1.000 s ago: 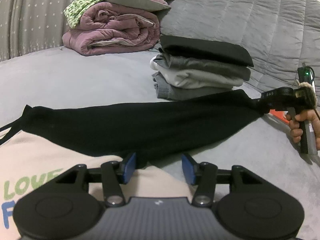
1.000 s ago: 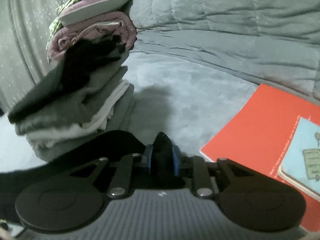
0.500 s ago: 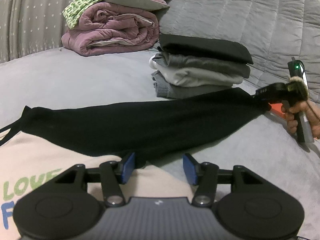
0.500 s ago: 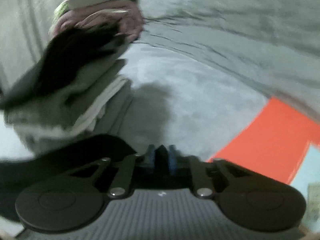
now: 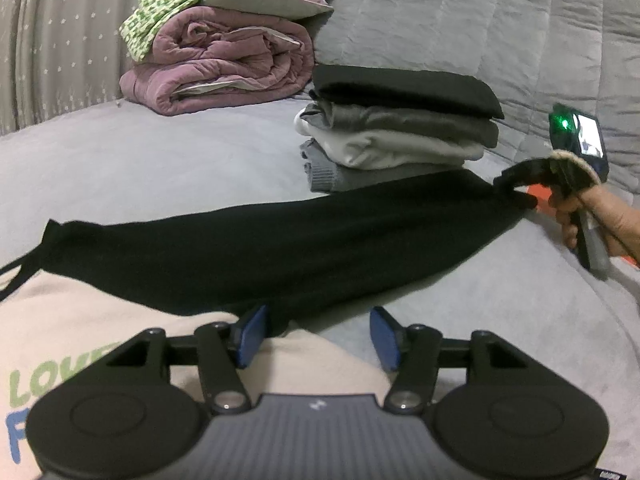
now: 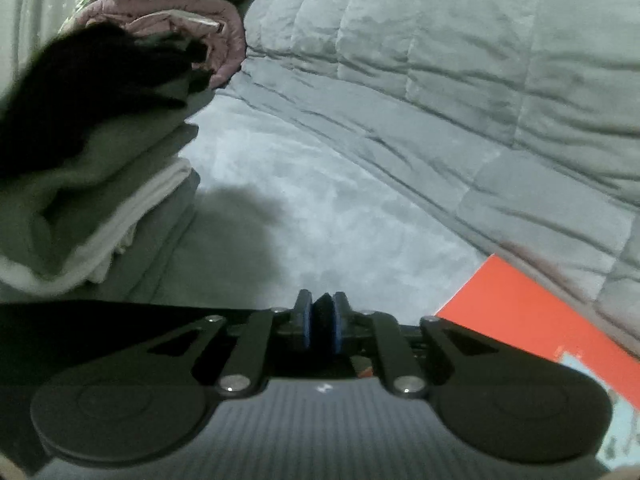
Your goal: Fold clothes
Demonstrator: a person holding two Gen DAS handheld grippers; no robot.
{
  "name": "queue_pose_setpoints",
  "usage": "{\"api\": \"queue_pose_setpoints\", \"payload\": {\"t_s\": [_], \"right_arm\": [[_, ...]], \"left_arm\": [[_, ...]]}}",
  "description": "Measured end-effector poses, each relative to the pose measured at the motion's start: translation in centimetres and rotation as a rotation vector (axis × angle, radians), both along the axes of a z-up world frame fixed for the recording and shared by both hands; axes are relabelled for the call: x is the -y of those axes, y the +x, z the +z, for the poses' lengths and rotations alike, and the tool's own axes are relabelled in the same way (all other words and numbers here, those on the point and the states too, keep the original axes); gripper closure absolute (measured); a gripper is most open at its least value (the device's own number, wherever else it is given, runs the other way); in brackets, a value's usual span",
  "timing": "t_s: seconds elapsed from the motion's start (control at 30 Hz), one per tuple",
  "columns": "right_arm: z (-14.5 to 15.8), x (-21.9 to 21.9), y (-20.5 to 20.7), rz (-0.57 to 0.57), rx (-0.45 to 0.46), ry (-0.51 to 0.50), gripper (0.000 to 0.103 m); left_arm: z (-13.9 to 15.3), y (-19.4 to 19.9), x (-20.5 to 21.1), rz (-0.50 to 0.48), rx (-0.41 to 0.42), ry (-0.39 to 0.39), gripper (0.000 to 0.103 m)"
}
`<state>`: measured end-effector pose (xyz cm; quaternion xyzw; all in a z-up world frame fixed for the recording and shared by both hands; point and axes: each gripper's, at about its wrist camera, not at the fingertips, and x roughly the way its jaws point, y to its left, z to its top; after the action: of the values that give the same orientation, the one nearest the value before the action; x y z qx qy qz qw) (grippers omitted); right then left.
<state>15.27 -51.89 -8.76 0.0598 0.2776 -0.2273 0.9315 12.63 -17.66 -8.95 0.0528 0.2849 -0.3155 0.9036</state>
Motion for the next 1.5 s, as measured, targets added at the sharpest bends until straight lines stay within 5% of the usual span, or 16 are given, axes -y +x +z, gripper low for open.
{"api": "queue_pose_setpoints", "payload": {"t_s": [0.1, 0.7, 1.03, 1.5], "right_arm": [[0.2, -0.2, -0.1, -0.022, -0.005, -0.012, 0.056], [4.1, -8.1, -4.7, 0.083, 0.015, 0.209, 0.046], [3.7, -13.2, -6.2, 0.095, -0.091, 0.334, 0.042], [1.0, -23.0, -9.9, 0.450, -0.201, 0.423, 0.037]], "left_arm": [[0.4, -0.6, -0.1, 0.017, 0.017, 0.009, 0.041], [2.0, -8.5, -8.2, 0.203, 0.036, 0.065, 0.027], [1.1, -13.3, -14.1, 0.305, 0.020, 0.153, 0.018], [1.1, -18.7, -21.9, 0.404, -0.028, 0.104, 0.014]]}}
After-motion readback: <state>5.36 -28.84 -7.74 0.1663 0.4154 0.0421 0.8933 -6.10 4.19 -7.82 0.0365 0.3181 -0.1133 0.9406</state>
